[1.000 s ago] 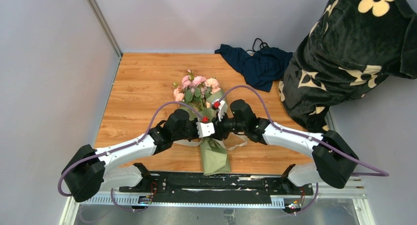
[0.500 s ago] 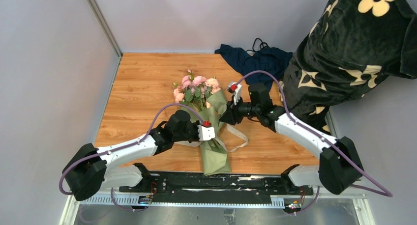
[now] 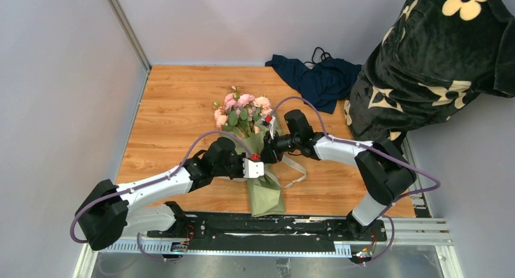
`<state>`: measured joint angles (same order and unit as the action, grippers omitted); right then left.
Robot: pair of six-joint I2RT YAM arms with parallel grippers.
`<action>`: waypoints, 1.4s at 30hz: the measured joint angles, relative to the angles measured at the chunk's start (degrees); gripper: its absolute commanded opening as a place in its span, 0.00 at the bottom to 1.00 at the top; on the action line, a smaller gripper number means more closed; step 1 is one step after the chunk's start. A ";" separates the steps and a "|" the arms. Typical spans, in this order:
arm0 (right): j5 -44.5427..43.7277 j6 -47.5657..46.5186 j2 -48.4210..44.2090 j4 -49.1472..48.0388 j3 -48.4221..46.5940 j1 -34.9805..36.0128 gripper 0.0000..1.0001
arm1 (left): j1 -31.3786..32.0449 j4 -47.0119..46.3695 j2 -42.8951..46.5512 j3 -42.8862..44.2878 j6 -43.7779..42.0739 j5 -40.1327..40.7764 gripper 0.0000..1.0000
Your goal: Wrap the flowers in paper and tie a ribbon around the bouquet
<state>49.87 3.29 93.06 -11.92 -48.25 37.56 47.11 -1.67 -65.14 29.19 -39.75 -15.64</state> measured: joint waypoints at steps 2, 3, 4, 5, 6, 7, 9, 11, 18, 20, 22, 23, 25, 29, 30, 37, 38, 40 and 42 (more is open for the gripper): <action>0.90 0.76 0.24 -2.82 0.02 0.04 0.20 | 0.02 4.46 0.94 0.57 -1.95 -1.64 0.00; 1.18 0.94 0.42 -3.58 0.02 0.04 0.20 | 0.02 5.75 1.22 0.81 -2.40 -2.27 0.00; 1.31 1.20 0.72 -4.42 0.02 0.04 0.20 | 0.02 7.54 1.57 1.20 -3.15 -3.13 0.00; 1.44 1.38 1.05 -4.87 0.02 0.09 0.20 | 0.02 8.55 1.70 1.49 -3.54 -3.76 0.00; 1.40 1.42 1.42 -5.09 0.02 0.20 0.20 | 0.02 9.46 1.73 1.88 -3.93 -4.52 0.00; 1.33 1.42 1.68 -5.05 0.02 0.33 0.20 | 0.04 9.86 1.68 2.12 -4.31 -5.33 0.00; 1.16 1.33 1.95 -4.79 0.02 0.44 0.21 | 0.09 9.88 1.60 2.29 -4.50 -6.34 0.00; 1.22 1.09 1.95 -4.42 0.02 0.44 0.24 | 0.20 8.98 0.96 2.32 -4.13 -6.67 0.00; 3.89 -2.71 2.97 -2.56 -0.66 0.46 0.30 | 0.28 4.96 -2.34 2.27 -3.37 -0.28 0.00; 6.25 -4.17 4.35 -1.90 -1.44 0.46 0.31 | 0.15 3.78 -2.75 2.27 -3.23 2.58 0.00; 8.15 -5.03 4.98 -1.81 -1.64 0.48 0.31 | -0.17 3.19 -2.78 2.27 -3.04 4.28 0.00; 9.11 -5.46 5.07 -1.77 -1.64 0.48 0.31 | -0.42 2.93 -2.78 2.29 -2.78 4.98 0.00; 10.08 -5.90 5.07 -2.14 -1.66 0.52 0.31 | -0.61 2.82 -2.78 2.29 -2.14 5.53 0.00; 10.16 -4.81 5.31 -4.17 -1.66 0.74 0.36 | -0.81 2.60 -2.78 2.29 -0.79 4.52 0.00; 9.99 -4.17 5.38 -4.79 -1.66 0.85 0.37 | -0.81 2.56 -2.78 2.29 -0.59 4.22 0.00; 4.92 -1.88 5.38 -6.25 -1.64 1.95 0.40 | -0.81 1.86 -2.73 2.29 0.76 2.93 0.00; 4.00 -1.81 5.38 -6.16 -1.64 2.14 0.40 | -0.81 1.79 -2.73 2.29 0.90 2.84 0.00; 2.45 -1.77 5.38 -6.01 -1.57 2.60 0.40 | -0.83 1.73 -2.73 2.29 1.22 2.67 0.00; 0.92 -1.75 5.35 -5.97 -1.33 3.06 0.39 | -0.90 1.73 -2.73 2.29 1.60 2.38 0.00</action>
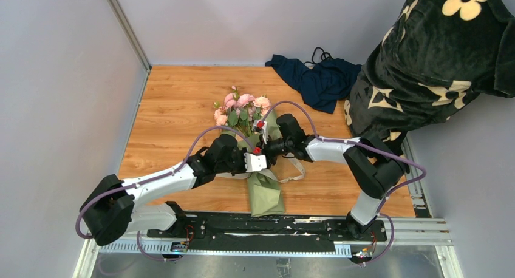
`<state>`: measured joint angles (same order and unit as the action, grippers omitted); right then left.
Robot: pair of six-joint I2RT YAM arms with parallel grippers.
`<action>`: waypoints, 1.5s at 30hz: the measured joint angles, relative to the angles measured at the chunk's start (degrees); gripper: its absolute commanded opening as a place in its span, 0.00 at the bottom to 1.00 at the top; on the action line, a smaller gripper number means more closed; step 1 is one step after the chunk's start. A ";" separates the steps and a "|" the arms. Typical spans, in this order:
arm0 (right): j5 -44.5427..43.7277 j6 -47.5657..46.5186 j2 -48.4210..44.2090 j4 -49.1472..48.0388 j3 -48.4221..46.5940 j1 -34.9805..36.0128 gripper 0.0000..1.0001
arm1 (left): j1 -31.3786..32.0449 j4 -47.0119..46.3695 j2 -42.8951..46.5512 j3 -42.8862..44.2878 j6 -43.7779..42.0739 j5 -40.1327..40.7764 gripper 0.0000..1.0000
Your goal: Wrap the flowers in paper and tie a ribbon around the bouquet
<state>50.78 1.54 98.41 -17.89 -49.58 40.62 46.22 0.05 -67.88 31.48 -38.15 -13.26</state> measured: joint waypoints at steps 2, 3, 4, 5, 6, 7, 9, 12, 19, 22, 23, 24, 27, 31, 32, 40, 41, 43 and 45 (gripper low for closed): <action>-1.42 0.28 0.00 0.11 0.44 0.33 0.31 | -0.04 0.00 0.13 0.00 0.42 -0.50 0.00; -1.86 0.33 -0.02 0.09 0.61 0.46 0.22 | -0.09 0.00 0.20 0.00 0.48 -0.68 0.00; -2.69 0.63 -0.11 0.09 0.83 0.57 0.13 | -0.15 0.00 0.31 0.00 0.66 -0.92 0.00; -3.28 0.92 -0.24 0.00 1.11 0.61 0.04 | -0.22 0.02 0.44 0.00 0.74 -1.11 0.00; -3.85 1.01 -0.48 -0.04 1.40 0.61 0.00 | -0.31 0.02 0.55 0.00 0.87 -1.33 0.00; -4.48 1.36 -0.81 -0.04 1.75 0.61 0.00 | -0.37 0.04 0.68 0.00 0.94 -1.60 0.05; -5.55 1.88 -1.68 -0.02 2.19 0.61 0.00 | -0.48 0.11 0.90 0.00 1.14 -2.05 0.22; -7.06 2.12 -3.21 0.33 2.58 0.61 0.00 | -1.38 1.33 1.86 0.00 0.48 -3.23 0.37; -8.50 2.12 -7.74 2.05 2.86 0.61 0.01 | -4.44 9.46 5.55 1.97 -8.00 -6.14 0.42; -8.37 2.12 -8.52 2.10 2.86 0.61 0.05 | -4.46 10.82 6.84 3.04 -10.19 -8.66 0.44; -8.37 2.14 -8.52 2.16 2.86 0.61 0.09 | -4.46 10.49 7.06 3.10 -10.19 -9.29 0.45; -8.37 2.23 -8.50 2.32 2.93 0.61 0.12 | -4.46 10.08 7.06 3.10 -9.94 -9.51 0.45; -8.15 2.75 -8.48 2.36 3.30 0.61 0.23 | -4.46 7.37 5.90 3.08 -8.15 -8.96 0.43; -7.26 3.65 -8.48 1.53 4.39 0.55 0.30 | -4.46 5.14 4.68 1.60 -8.50 -8.26 0.43; -6.99 3.89 -8.48 1.33 4.76 0.44 0.30 | -4.46 5.07 4.57 1.01 -8.66 -8.22 0.43; -4.42 4.90 -8.50 0.48 6.16 -1.40 0.22 | -4.46 4.98 4.50 0.20 -9.38 -9.27 0.41; -4.09 4.87 -8.50 0.42 6.16 -1.42 0.22 | -4.46 4.72 4.50 0.20 -8.98 -9.62 0.41; -3.34 4.59 -8.50 0.46 6.14 -1.44 0.22 | -4.44 3.96 4.48 -0.02 -8.55 -10.14 0.40; -2.34 3.56 -8.28 1.29 5.68 -1.44 0.22 | -4.33 3.23 4.26 -0.48 -8.37 -10.67 0.38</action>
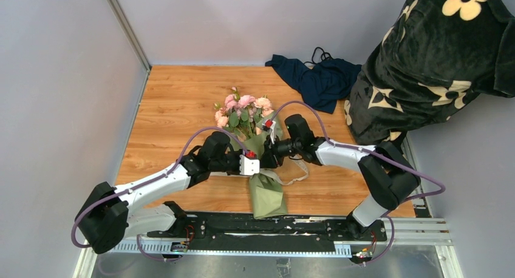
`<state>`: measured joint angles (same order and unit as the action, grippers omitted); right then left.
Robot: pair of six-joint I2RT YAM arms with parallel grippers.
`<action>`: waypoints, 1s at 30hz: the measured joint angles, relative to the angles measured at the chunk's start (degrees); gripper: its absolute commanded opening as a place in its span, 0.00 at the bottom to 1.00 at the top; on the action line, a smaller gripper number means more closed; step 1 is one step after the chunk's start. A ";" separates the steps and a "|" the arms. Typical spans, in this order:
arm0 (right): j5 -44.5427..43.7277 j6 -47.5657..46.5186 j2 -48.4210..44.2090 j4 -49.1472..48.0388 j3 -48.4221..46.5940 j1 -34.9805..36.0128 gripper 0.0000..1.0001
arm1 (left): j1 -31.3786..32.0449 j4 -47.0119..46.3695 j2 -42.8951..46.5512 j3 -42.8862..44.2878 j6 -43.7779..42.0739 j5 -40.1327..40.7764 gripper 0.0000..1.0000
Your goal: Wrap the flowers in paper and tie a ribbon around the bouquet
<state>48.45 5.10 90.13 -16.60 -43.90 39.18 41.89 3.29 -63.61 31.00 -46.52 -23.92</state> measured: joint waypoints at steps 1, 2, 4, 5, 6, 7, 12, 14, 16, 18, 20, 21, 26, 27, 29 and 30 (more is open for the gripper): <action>0.48 -0.57 0.42 0.55 -0.59 0.00 0.22 | 0.26 -0.09 -0.33 -0.17 0.00 -0.13 0.35; 1.09 -1.27 1.05 1.05 -1.36 0.00 0.22 | 0.55 -0.20 -0.61 -0.28 -0.02 -0.26 0.33; 2.36 -2.80 2.73 2.10 -3.13 0.00 0.22 | 1.36 -0.33 -1.09 -0.63 -0.13 -0.52 0.31; 2.89 -3.45 3.41 2.51 -3.74 0.00 0.22 | 1.66 -0.31 -1.18 -0.74 -0.22 -0.57 0.29; 3.34 -4.13 4.04 3.08 -4.31 0.00 0.23 | 1.90 -0.33 -1.27 -0.81 -0.37 -0.59 0.27; 3.96 -4.92 4.55 3.56 -4.61 0.00 0.24 | 2.21 -0.28 -1.33 -0.83 -0.63 -0.66 0.23; 5.16 -7.28 5.25 5.42 -4.81 0.00 0.35 | 2.89 -0.92 -1.95 -0.85 -1.20 -0.50 0.00; 5.42 -7.76 5.29 5.44 -4.81 0.02 0.39 | 2.93 -2.01 -2.19 -0.90 -0.07 -0.13 0.00; 5.68 -7.76 5.29 5.03 -4.79 0.02 0.40 | 2.93 -3.26 -2.23 -0.92 0.79 0.17 0.00; 5.68 -7.72 5.29 4.68 -4.74 0.04 0.41 | 2.93 -4.20 -2.23 -0.92 1.46 0.46 0.00; 5.57 -7.23 5.29 3.50 -4.52 0.07 0.41 | 2.93 -5.01 -2.25 -0.92 2.01 0.76 0.00; 5.49 -6.86 5.29 2.67 -4.31 0.09 0.40 | 2.93 -5.27 -2.25 -0.92 2.27 0.87 0.00; 3.43 -3.69 5.29 -0.98 -3.10 0.22 0.22 | 2.93 -6.12 -2.25 -0.92 2.99 1.55 0.00; 3.08 -3.28 5.29 -1.33 -2.95 0.22 0.16 | 2.93 -6.16 -2.27 -0.92 3.06 1.70 0.00; 2.40 -1.97 5.29 -1.81 -2.71 0.33 0.05 | 2.91 -6.25 -2.27 -0.92 3.23 2.25 0.00; 2.23 -1.75 5.29 -1.90 -2.69 0.33 0.01 | 2.91 -6.25 -2.27 -0.92 3.28 2.49 0.00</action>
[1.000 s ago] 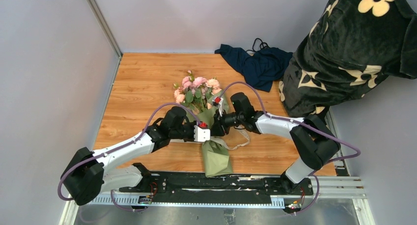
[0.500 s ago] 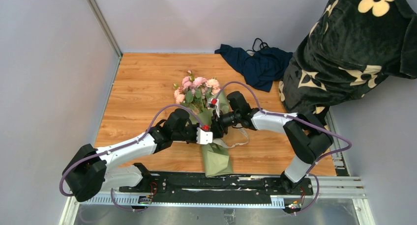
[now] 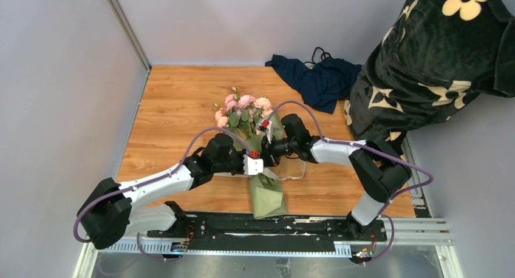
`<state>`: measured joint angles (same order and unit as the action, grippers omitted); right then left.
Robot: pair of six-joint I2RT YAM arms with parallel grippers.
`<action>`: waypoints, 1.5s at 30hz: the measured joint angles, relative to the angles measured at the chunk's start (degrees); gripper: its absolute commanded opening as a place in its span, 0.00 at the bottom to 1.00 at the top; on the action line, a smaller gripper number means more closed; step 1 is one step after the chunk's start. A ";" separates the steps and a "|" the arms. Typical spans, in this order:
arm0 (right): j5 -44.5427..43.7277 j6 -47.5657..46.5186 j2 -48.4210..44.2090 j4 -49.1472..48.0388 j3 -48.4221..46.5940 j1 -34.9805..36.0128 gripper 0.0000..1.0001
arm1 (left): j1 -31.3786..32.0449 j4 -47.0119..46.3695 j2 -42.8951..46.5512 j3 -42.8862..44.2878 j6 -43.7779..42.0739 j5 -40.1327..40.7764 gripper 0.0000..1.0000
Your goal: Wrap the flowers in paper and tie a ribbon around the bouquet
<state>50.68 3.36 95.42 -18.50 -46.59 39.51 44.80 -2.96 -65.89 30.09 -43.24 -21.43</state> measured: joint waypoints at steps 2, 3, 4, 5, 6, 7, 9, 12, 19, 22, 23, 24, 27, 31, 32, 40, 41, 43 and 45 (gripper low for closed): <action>-0.44 0.42 0.00 -0.11 0.02 0.00 0.00 | 0.00 -0.02 0.00 -0.02 0.09 0.26 0.00; -0.83 0.59 -0.02 -0.13 0.07 0.00 0.00 | 0.00 -0.04 0.02 -0.07 0.17 0.46 0.00; -1.11 0.68 -0.09 -0.11 0.11 0.00 0.00 | 0.00 -0.07 0.02 -0.13 0.20 0.57 0.00; -1.60 0.72 -0.33 -0.11 0.35 -0.02 0.00 | 0.02 -0.13 0.02 -0.24 0.20 0.68 0.00; -1.97 0.72 -0.79 -0.04 0.68 -0.02 0.00 | 0.02 -0.15 0.04 -0.35 0.09 0.72 0.07; -2.32 0.70 -1.20 0.00 0.94 -0.02 0.00 | 0.02 -0.17 0.07 -0.42 -0.11 0.72 0.17; -3.23 0.52 -2.34 0.55 1.38 -0.02 0.00 | 0.02 -0.15 0.26 -0.42 -1.05 0.81 0.36; -5.14 0.17 -4.04 2.01 1.51 -0.20 0.00 | 0.02 0.33 1.25 -0.44 -2.60 0.98 0.45; -6.36 0.00 -4.83 3.34 1.51 -0.26 0.00 | 0.37 0.00 2.56 -0.44 -5.79 -0.85 0.47; -6.36 -0.04 -4.85 3.61 1.51 -0.26 0.00 | 0.98 -0.02 2.56 -0.44 -7.67 -1.79 0.40; -6.36 -0.09 -4.85 3.72 1.51 -0.26 0.00 | 1.11 -0.02 2.56 -0.44 -8.26 -2.01 0.36; -6.36 -0.17 -4.90 3.87 1.51 -0.26 0.00 | 1.16 -0.02 2.51 -0.44 -8.61 -2.16 0.30; -6.36 -0.55 -5.42 4.81 1.51 -0.26 0.00 | 1.20 -0.09 2.27 -0.44 -9.55 -2.58 0.14; -6.36 -1.66 -6.01 6.25 1.51 -0.28 0.00 | 1.31 -0.33 1.86 -0.44 -10.86 -2.29 0.00; -6.36 -1.99 -6.08 6.60 1.51 -0.28 0.00 | 1.31 -0.35 1.86 -0.44 -10.88 -1.99 0.00; -6.23 -7.28 -6.21 12.87 1.20 -1.40 0.00 | 1.42 0.98 2.16 -0.42 -11.89 1.97 0.00; -6.16 -7.65 -6.21 13.46 1.14 -1.66 0.00 | 1.42 1.40 2.34 -0.42 -11.93 2.27 0.03; -5.81 -8.33 -6.32 14.27 1.11 -2.05 0.00 | 1.42 2.05 2.54 -0.11 -12.17 2.43 0.21; -5.46 -8.61 -6.51 14.40 1.11 -2.14 0.00 | 1.42 2.12 2.51 0.15 -12.11 2.25 0.30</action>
<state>45.21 -5.26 88.90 -4.10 -45.47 37.36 46.22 -0.84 -63.37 30.24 -55.35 -19.18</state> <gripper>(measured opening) 0.012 0.159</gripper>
